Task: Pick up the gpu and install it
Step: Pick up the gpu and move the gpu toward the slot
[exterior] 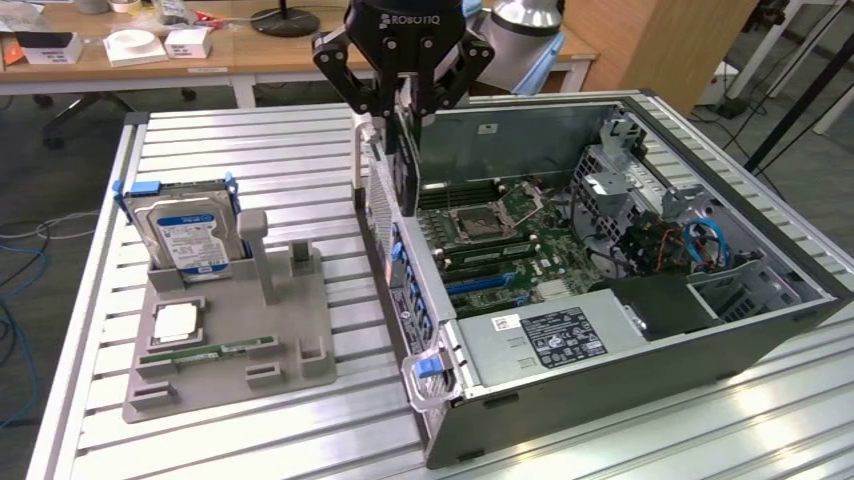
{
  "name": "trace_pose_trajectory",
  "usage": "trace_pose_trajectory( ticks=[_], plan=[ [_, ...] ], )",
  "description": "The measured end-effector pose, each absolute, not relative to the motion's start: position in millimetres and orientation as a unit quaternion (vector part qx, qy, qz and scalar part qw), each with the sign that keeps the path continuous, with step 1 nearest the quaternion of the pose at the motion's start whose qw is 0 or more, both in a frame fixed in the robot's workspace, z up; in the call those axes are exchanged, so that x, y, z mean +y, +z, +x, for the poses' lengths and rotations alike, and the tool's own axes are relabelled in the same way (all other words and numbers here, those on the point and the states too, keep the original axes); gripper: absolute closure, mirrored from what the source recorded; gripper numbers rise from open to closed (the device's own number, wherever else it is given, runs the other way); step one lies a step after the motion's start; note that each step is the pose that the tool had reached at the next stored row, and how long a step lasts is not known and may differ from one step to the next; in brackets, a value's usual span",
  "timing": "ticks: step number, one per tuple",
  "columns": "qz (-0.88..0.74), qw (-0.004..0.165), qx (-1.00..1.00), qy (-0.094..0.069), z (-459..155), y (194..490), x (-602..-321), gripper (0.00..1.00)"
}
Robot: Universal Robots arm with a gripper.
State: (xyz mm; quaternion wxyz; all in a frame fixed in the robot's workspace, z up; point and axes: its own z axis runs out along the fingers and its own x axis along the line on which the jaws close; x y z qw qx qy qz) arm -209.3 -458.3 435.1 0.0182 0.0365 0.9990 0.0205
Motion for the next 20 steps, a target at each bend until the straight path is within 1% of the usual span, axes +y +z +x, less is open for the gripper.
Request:
trace_pose_trajectory(
  ticks=[20],
  plan=[
    [0.036, 0.018, 0.999, 0.020, -197.9, 435.1, -458.3, 0.74]
  ],
)
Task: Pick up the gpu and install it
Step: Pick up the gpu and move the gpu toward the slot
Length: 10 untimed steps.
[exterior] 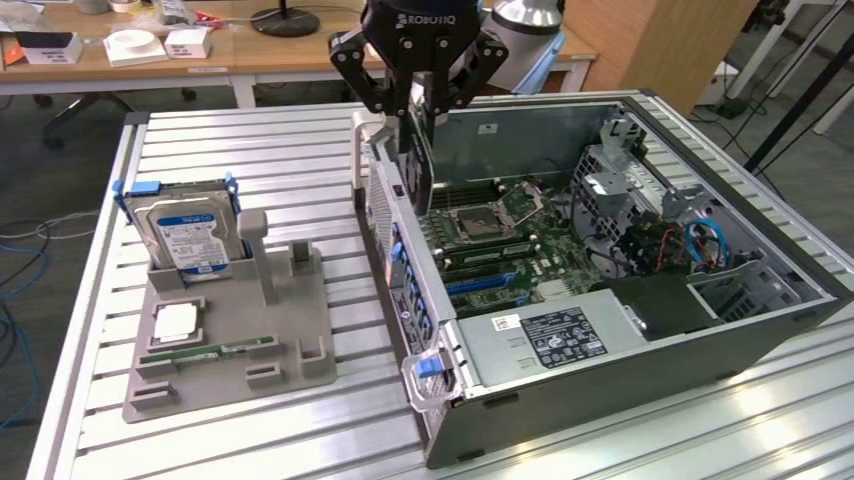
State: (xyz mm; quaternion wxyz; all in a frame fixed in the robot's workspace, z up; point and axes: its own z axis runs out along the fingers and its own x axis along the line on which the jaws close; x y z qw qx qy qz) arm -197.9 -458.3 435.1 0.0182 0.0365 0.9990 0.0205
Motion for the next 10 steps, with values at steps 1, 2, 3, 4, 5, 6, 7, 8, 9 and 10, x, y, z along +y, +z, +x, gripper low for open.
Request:
trace_pose_trajectory(
  ticks=[1, 2, 3, 4, 5, 6, 7, 8, 9, 10],
  plan=[
    [0.036, 0.018, 0.999, 0.020, -197.3, 435.1, -458.3, 0.74],
    [0.036, 0.018, 0.999, 0.021, -196.8, 435.1, -458.3, 0.74],
    [0.036, 0.018, 0.999, 0.021, -196.2, 435.1, -458.3, 0.74],
    [0.036, 0.018, 0.999, 0.021, -195.7, 435.1, -458.3, 0.74],
    [0.036, 0.018, 0.999, 0.021, -195.3, 435.1, -458.3, 0.74],
    [0.036, 0.018, 0.999, 0.020, -194.9, 435.2, -458.3, 0.74],
    [0.036, 0.018, 0.999, 0.020, -194.5, 435.1, -458.3, 0.74],
    [0.036, 0.018, 0.999, 0.021, -194.1, 435.1, -458.3, 0.74],
    [0.037, 0.018, 0.999, 0.021, -193.8, 435.1, -458.3, 0.74],
    [0.036, 0.018, 0.999, 0.020, -193.4, 435.1, -458.3, 0.74]
  ],
)
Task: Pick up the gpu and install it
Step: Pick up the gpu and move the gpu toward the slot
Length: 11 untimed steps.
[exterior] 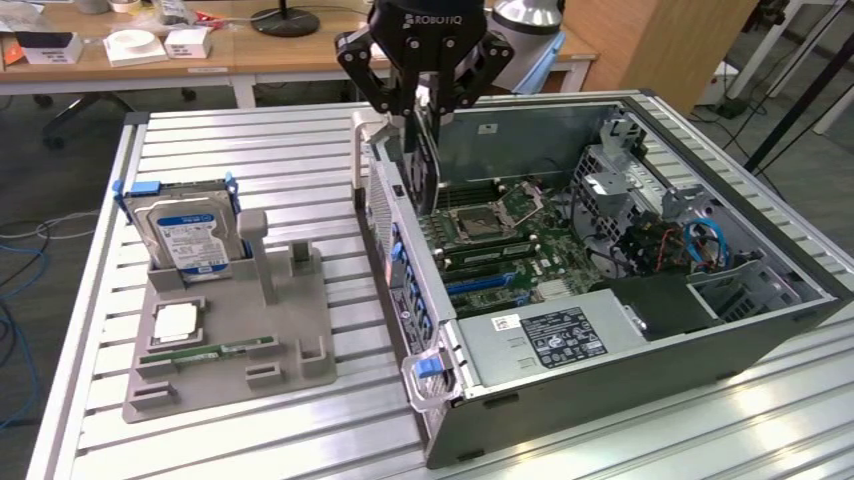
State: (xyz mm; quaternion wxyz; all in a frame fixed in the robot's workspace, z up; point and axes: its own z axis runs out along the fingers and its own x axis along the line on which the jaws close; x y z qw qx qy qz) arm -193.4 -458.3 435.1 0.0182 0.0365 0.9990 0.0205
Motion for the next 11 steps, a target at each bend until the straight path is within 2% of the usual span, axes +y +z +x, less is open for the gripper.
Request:
trace_pose_trajectory(
  ticks=[11],
  plan=[
    [0.036, 0.018, 0.999, 0.020, -189.0, 435.1, -458.3, 0.74]
  ],
)
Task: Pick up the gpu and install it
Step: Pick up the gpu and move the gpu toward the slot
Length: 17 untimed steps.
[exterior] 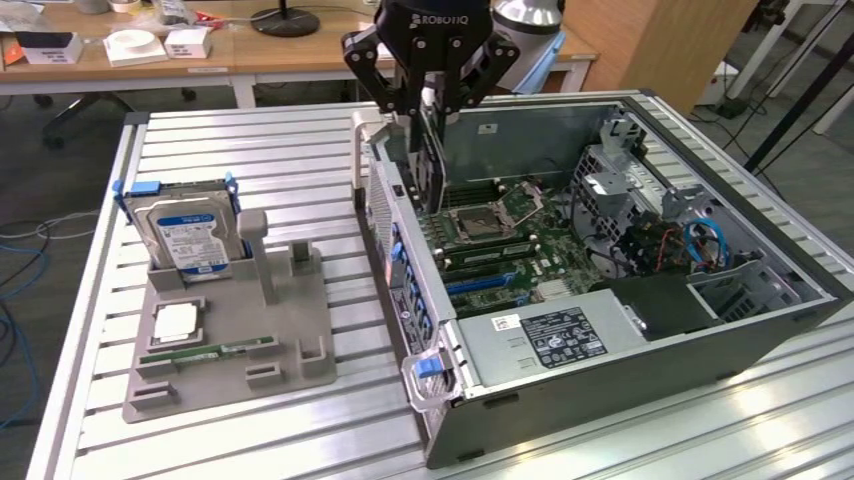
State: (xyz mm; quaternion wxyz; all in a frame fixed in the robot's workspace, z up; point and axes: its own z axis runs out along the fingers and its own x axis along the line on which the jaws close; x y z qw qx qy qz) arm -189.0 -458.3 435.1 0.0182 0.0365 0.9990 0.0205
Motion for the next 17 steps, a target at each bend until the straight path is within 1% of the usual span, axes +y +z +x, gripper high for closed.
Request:
trace_pose_trajectory(
  ticks=[17],
  plan=[
    [0.036, 0.018, 0.999, 0.020, -182.5, 435.1, -458.3, 0.74]
  ],
)
